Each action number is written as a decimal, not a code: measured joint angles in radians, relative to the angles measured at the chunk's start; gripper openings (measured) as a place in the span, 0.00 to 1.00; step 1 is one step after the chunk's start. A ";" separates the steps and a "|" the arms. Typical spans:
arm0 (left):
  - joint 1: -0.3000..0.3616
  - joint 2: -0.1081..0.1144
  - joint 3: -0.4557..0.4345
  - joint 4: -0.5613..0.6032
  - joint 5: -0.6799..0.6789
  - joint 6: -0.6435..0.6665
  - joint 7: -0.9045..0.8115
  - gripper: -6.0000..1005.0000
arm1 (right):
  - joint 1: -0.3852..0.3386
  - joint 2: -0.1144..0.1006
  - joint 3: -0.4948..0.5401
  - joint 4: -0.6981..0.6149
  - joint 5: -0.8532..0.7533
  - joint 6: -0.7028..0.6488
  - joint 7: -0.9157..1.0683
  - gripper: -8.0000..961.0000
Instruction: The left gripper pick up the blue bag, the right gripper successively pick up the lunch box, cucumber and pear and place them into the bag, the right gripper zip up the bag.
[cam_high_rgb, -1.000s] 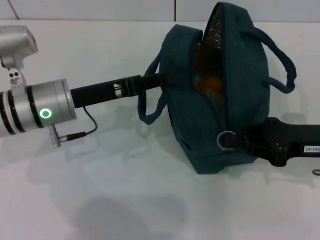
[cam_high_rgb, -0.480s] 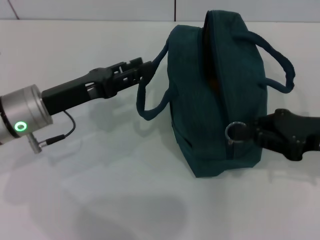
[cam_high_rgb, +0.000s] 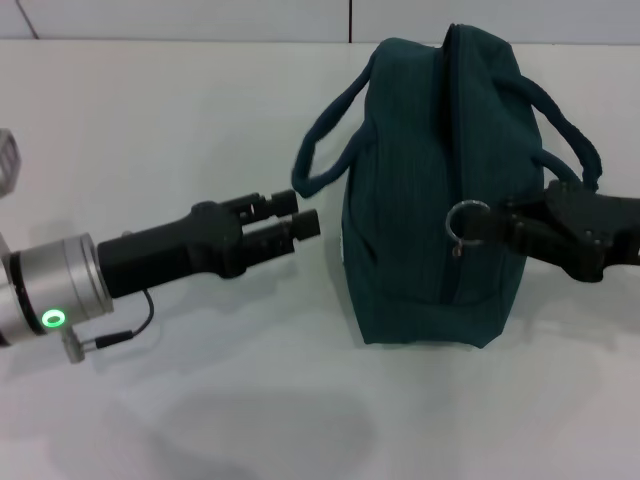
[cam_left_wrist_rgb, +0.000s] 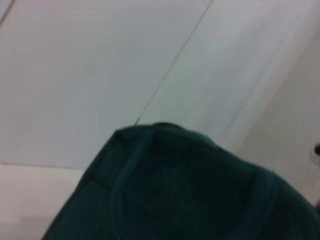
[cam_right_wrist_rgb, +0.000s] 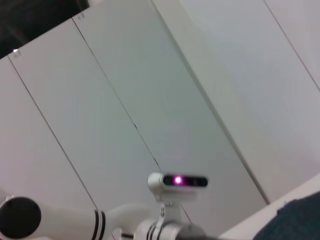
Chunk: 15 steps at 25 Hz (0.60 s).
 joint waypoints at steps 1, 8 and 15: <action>0.004 0.000 0.009 -0.001 0.003 0.005 0.013 0.59 | 0.002 0.001 0.000 0.000 0.005 0.000 0.000 0.02; 0.023 0.000 0.031 -0.002 0.021 0.060 0.062 0.59 | 0.008 0.006 0.001 0.000 0.029 0.002 0.001 0.02; 0.006 -0.002 0.049 -0.032 0.041 0.064 0.092 0.58 | 0.021 0.006 0.003 -0.033 0.075 -0.041 0.004 0.02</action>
